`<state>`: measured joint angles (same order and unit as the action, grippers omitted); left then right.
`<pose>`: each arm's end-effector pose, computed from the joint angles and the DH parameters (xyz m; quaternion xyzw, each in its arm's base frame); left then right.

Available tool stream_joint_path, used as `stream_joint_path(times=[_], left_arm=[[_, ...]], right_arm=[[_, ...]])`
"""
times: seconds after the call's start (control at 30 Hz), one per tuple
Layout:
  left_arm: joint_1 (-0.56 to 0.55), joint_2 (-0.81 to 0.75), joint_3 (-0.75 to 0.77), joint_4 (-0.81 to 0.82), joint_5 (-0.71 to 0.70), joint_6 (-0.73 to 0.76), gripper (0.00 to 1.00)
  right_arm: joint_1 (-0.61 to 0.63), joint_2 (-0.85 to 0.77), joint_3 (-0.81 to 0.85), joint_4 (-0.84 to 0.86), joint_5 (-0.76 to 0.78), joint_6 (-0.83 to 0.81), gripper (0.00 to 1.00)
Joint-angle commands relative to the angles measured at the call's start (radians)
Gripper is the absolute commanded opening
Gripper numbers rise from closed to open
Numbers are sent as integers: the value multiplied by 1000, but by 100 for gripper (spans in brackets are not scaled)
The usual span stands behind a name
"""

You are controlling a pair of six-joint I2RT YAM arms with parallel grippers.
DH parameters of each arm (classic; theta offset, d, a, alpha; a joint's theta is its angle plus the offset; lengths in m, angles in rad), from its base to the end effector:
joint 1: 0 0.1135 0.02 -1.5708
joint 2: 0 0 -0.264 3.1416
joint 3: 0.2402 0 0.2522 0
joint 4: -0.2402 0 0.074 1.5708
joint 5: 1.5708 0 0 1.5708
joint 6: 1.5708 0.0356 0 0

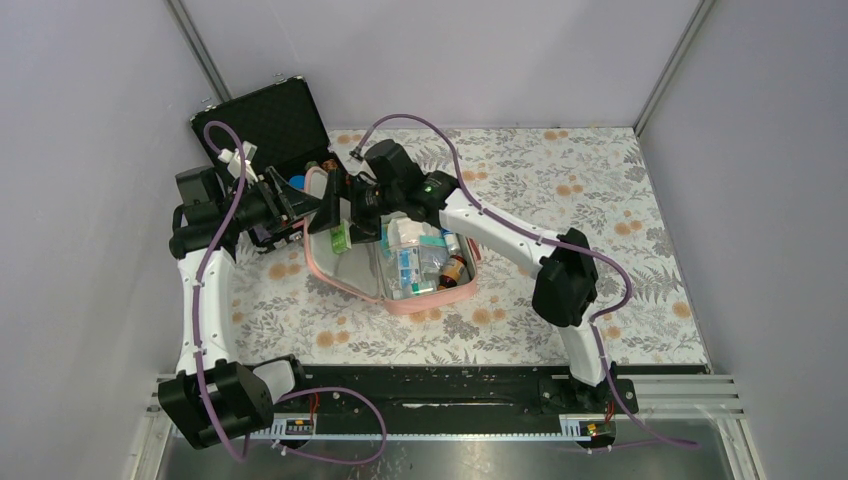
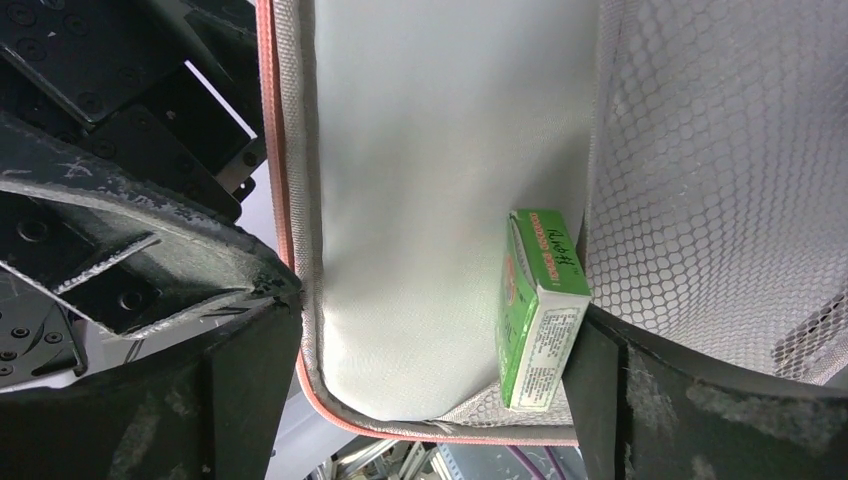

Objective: Organize the medicine kit

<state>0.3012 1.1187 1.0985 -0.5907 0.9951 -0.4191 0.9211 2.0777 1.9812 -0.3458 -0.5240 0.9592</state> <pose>0.2259 0.0389 0.3525 -0.0685 0.8071 -0.4465 0.3801 0.2838 0.4029 0.3356 -0.1229 0.8186 0.5462 0.1278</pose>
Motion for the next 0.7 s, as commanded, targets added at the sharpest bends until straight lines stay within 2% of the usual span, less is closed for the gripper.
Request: stream_joint_path(times=[0.0,0.13,0.33,0.67], left_arm=[[-1,-32,-1,55,18,-6,57],[-1,-27,0,55,17,-6,57],[-1,-18,2,55,18,-9,57],[0,-22,1,55,24,-3,57]], right_arm=[[12,-38,54,-32,6,15,99],[11,-74,74,-87,37,26,100],[10,-126,21,-137,46,111,100],[7,-102,76,-124,51,81,100]])
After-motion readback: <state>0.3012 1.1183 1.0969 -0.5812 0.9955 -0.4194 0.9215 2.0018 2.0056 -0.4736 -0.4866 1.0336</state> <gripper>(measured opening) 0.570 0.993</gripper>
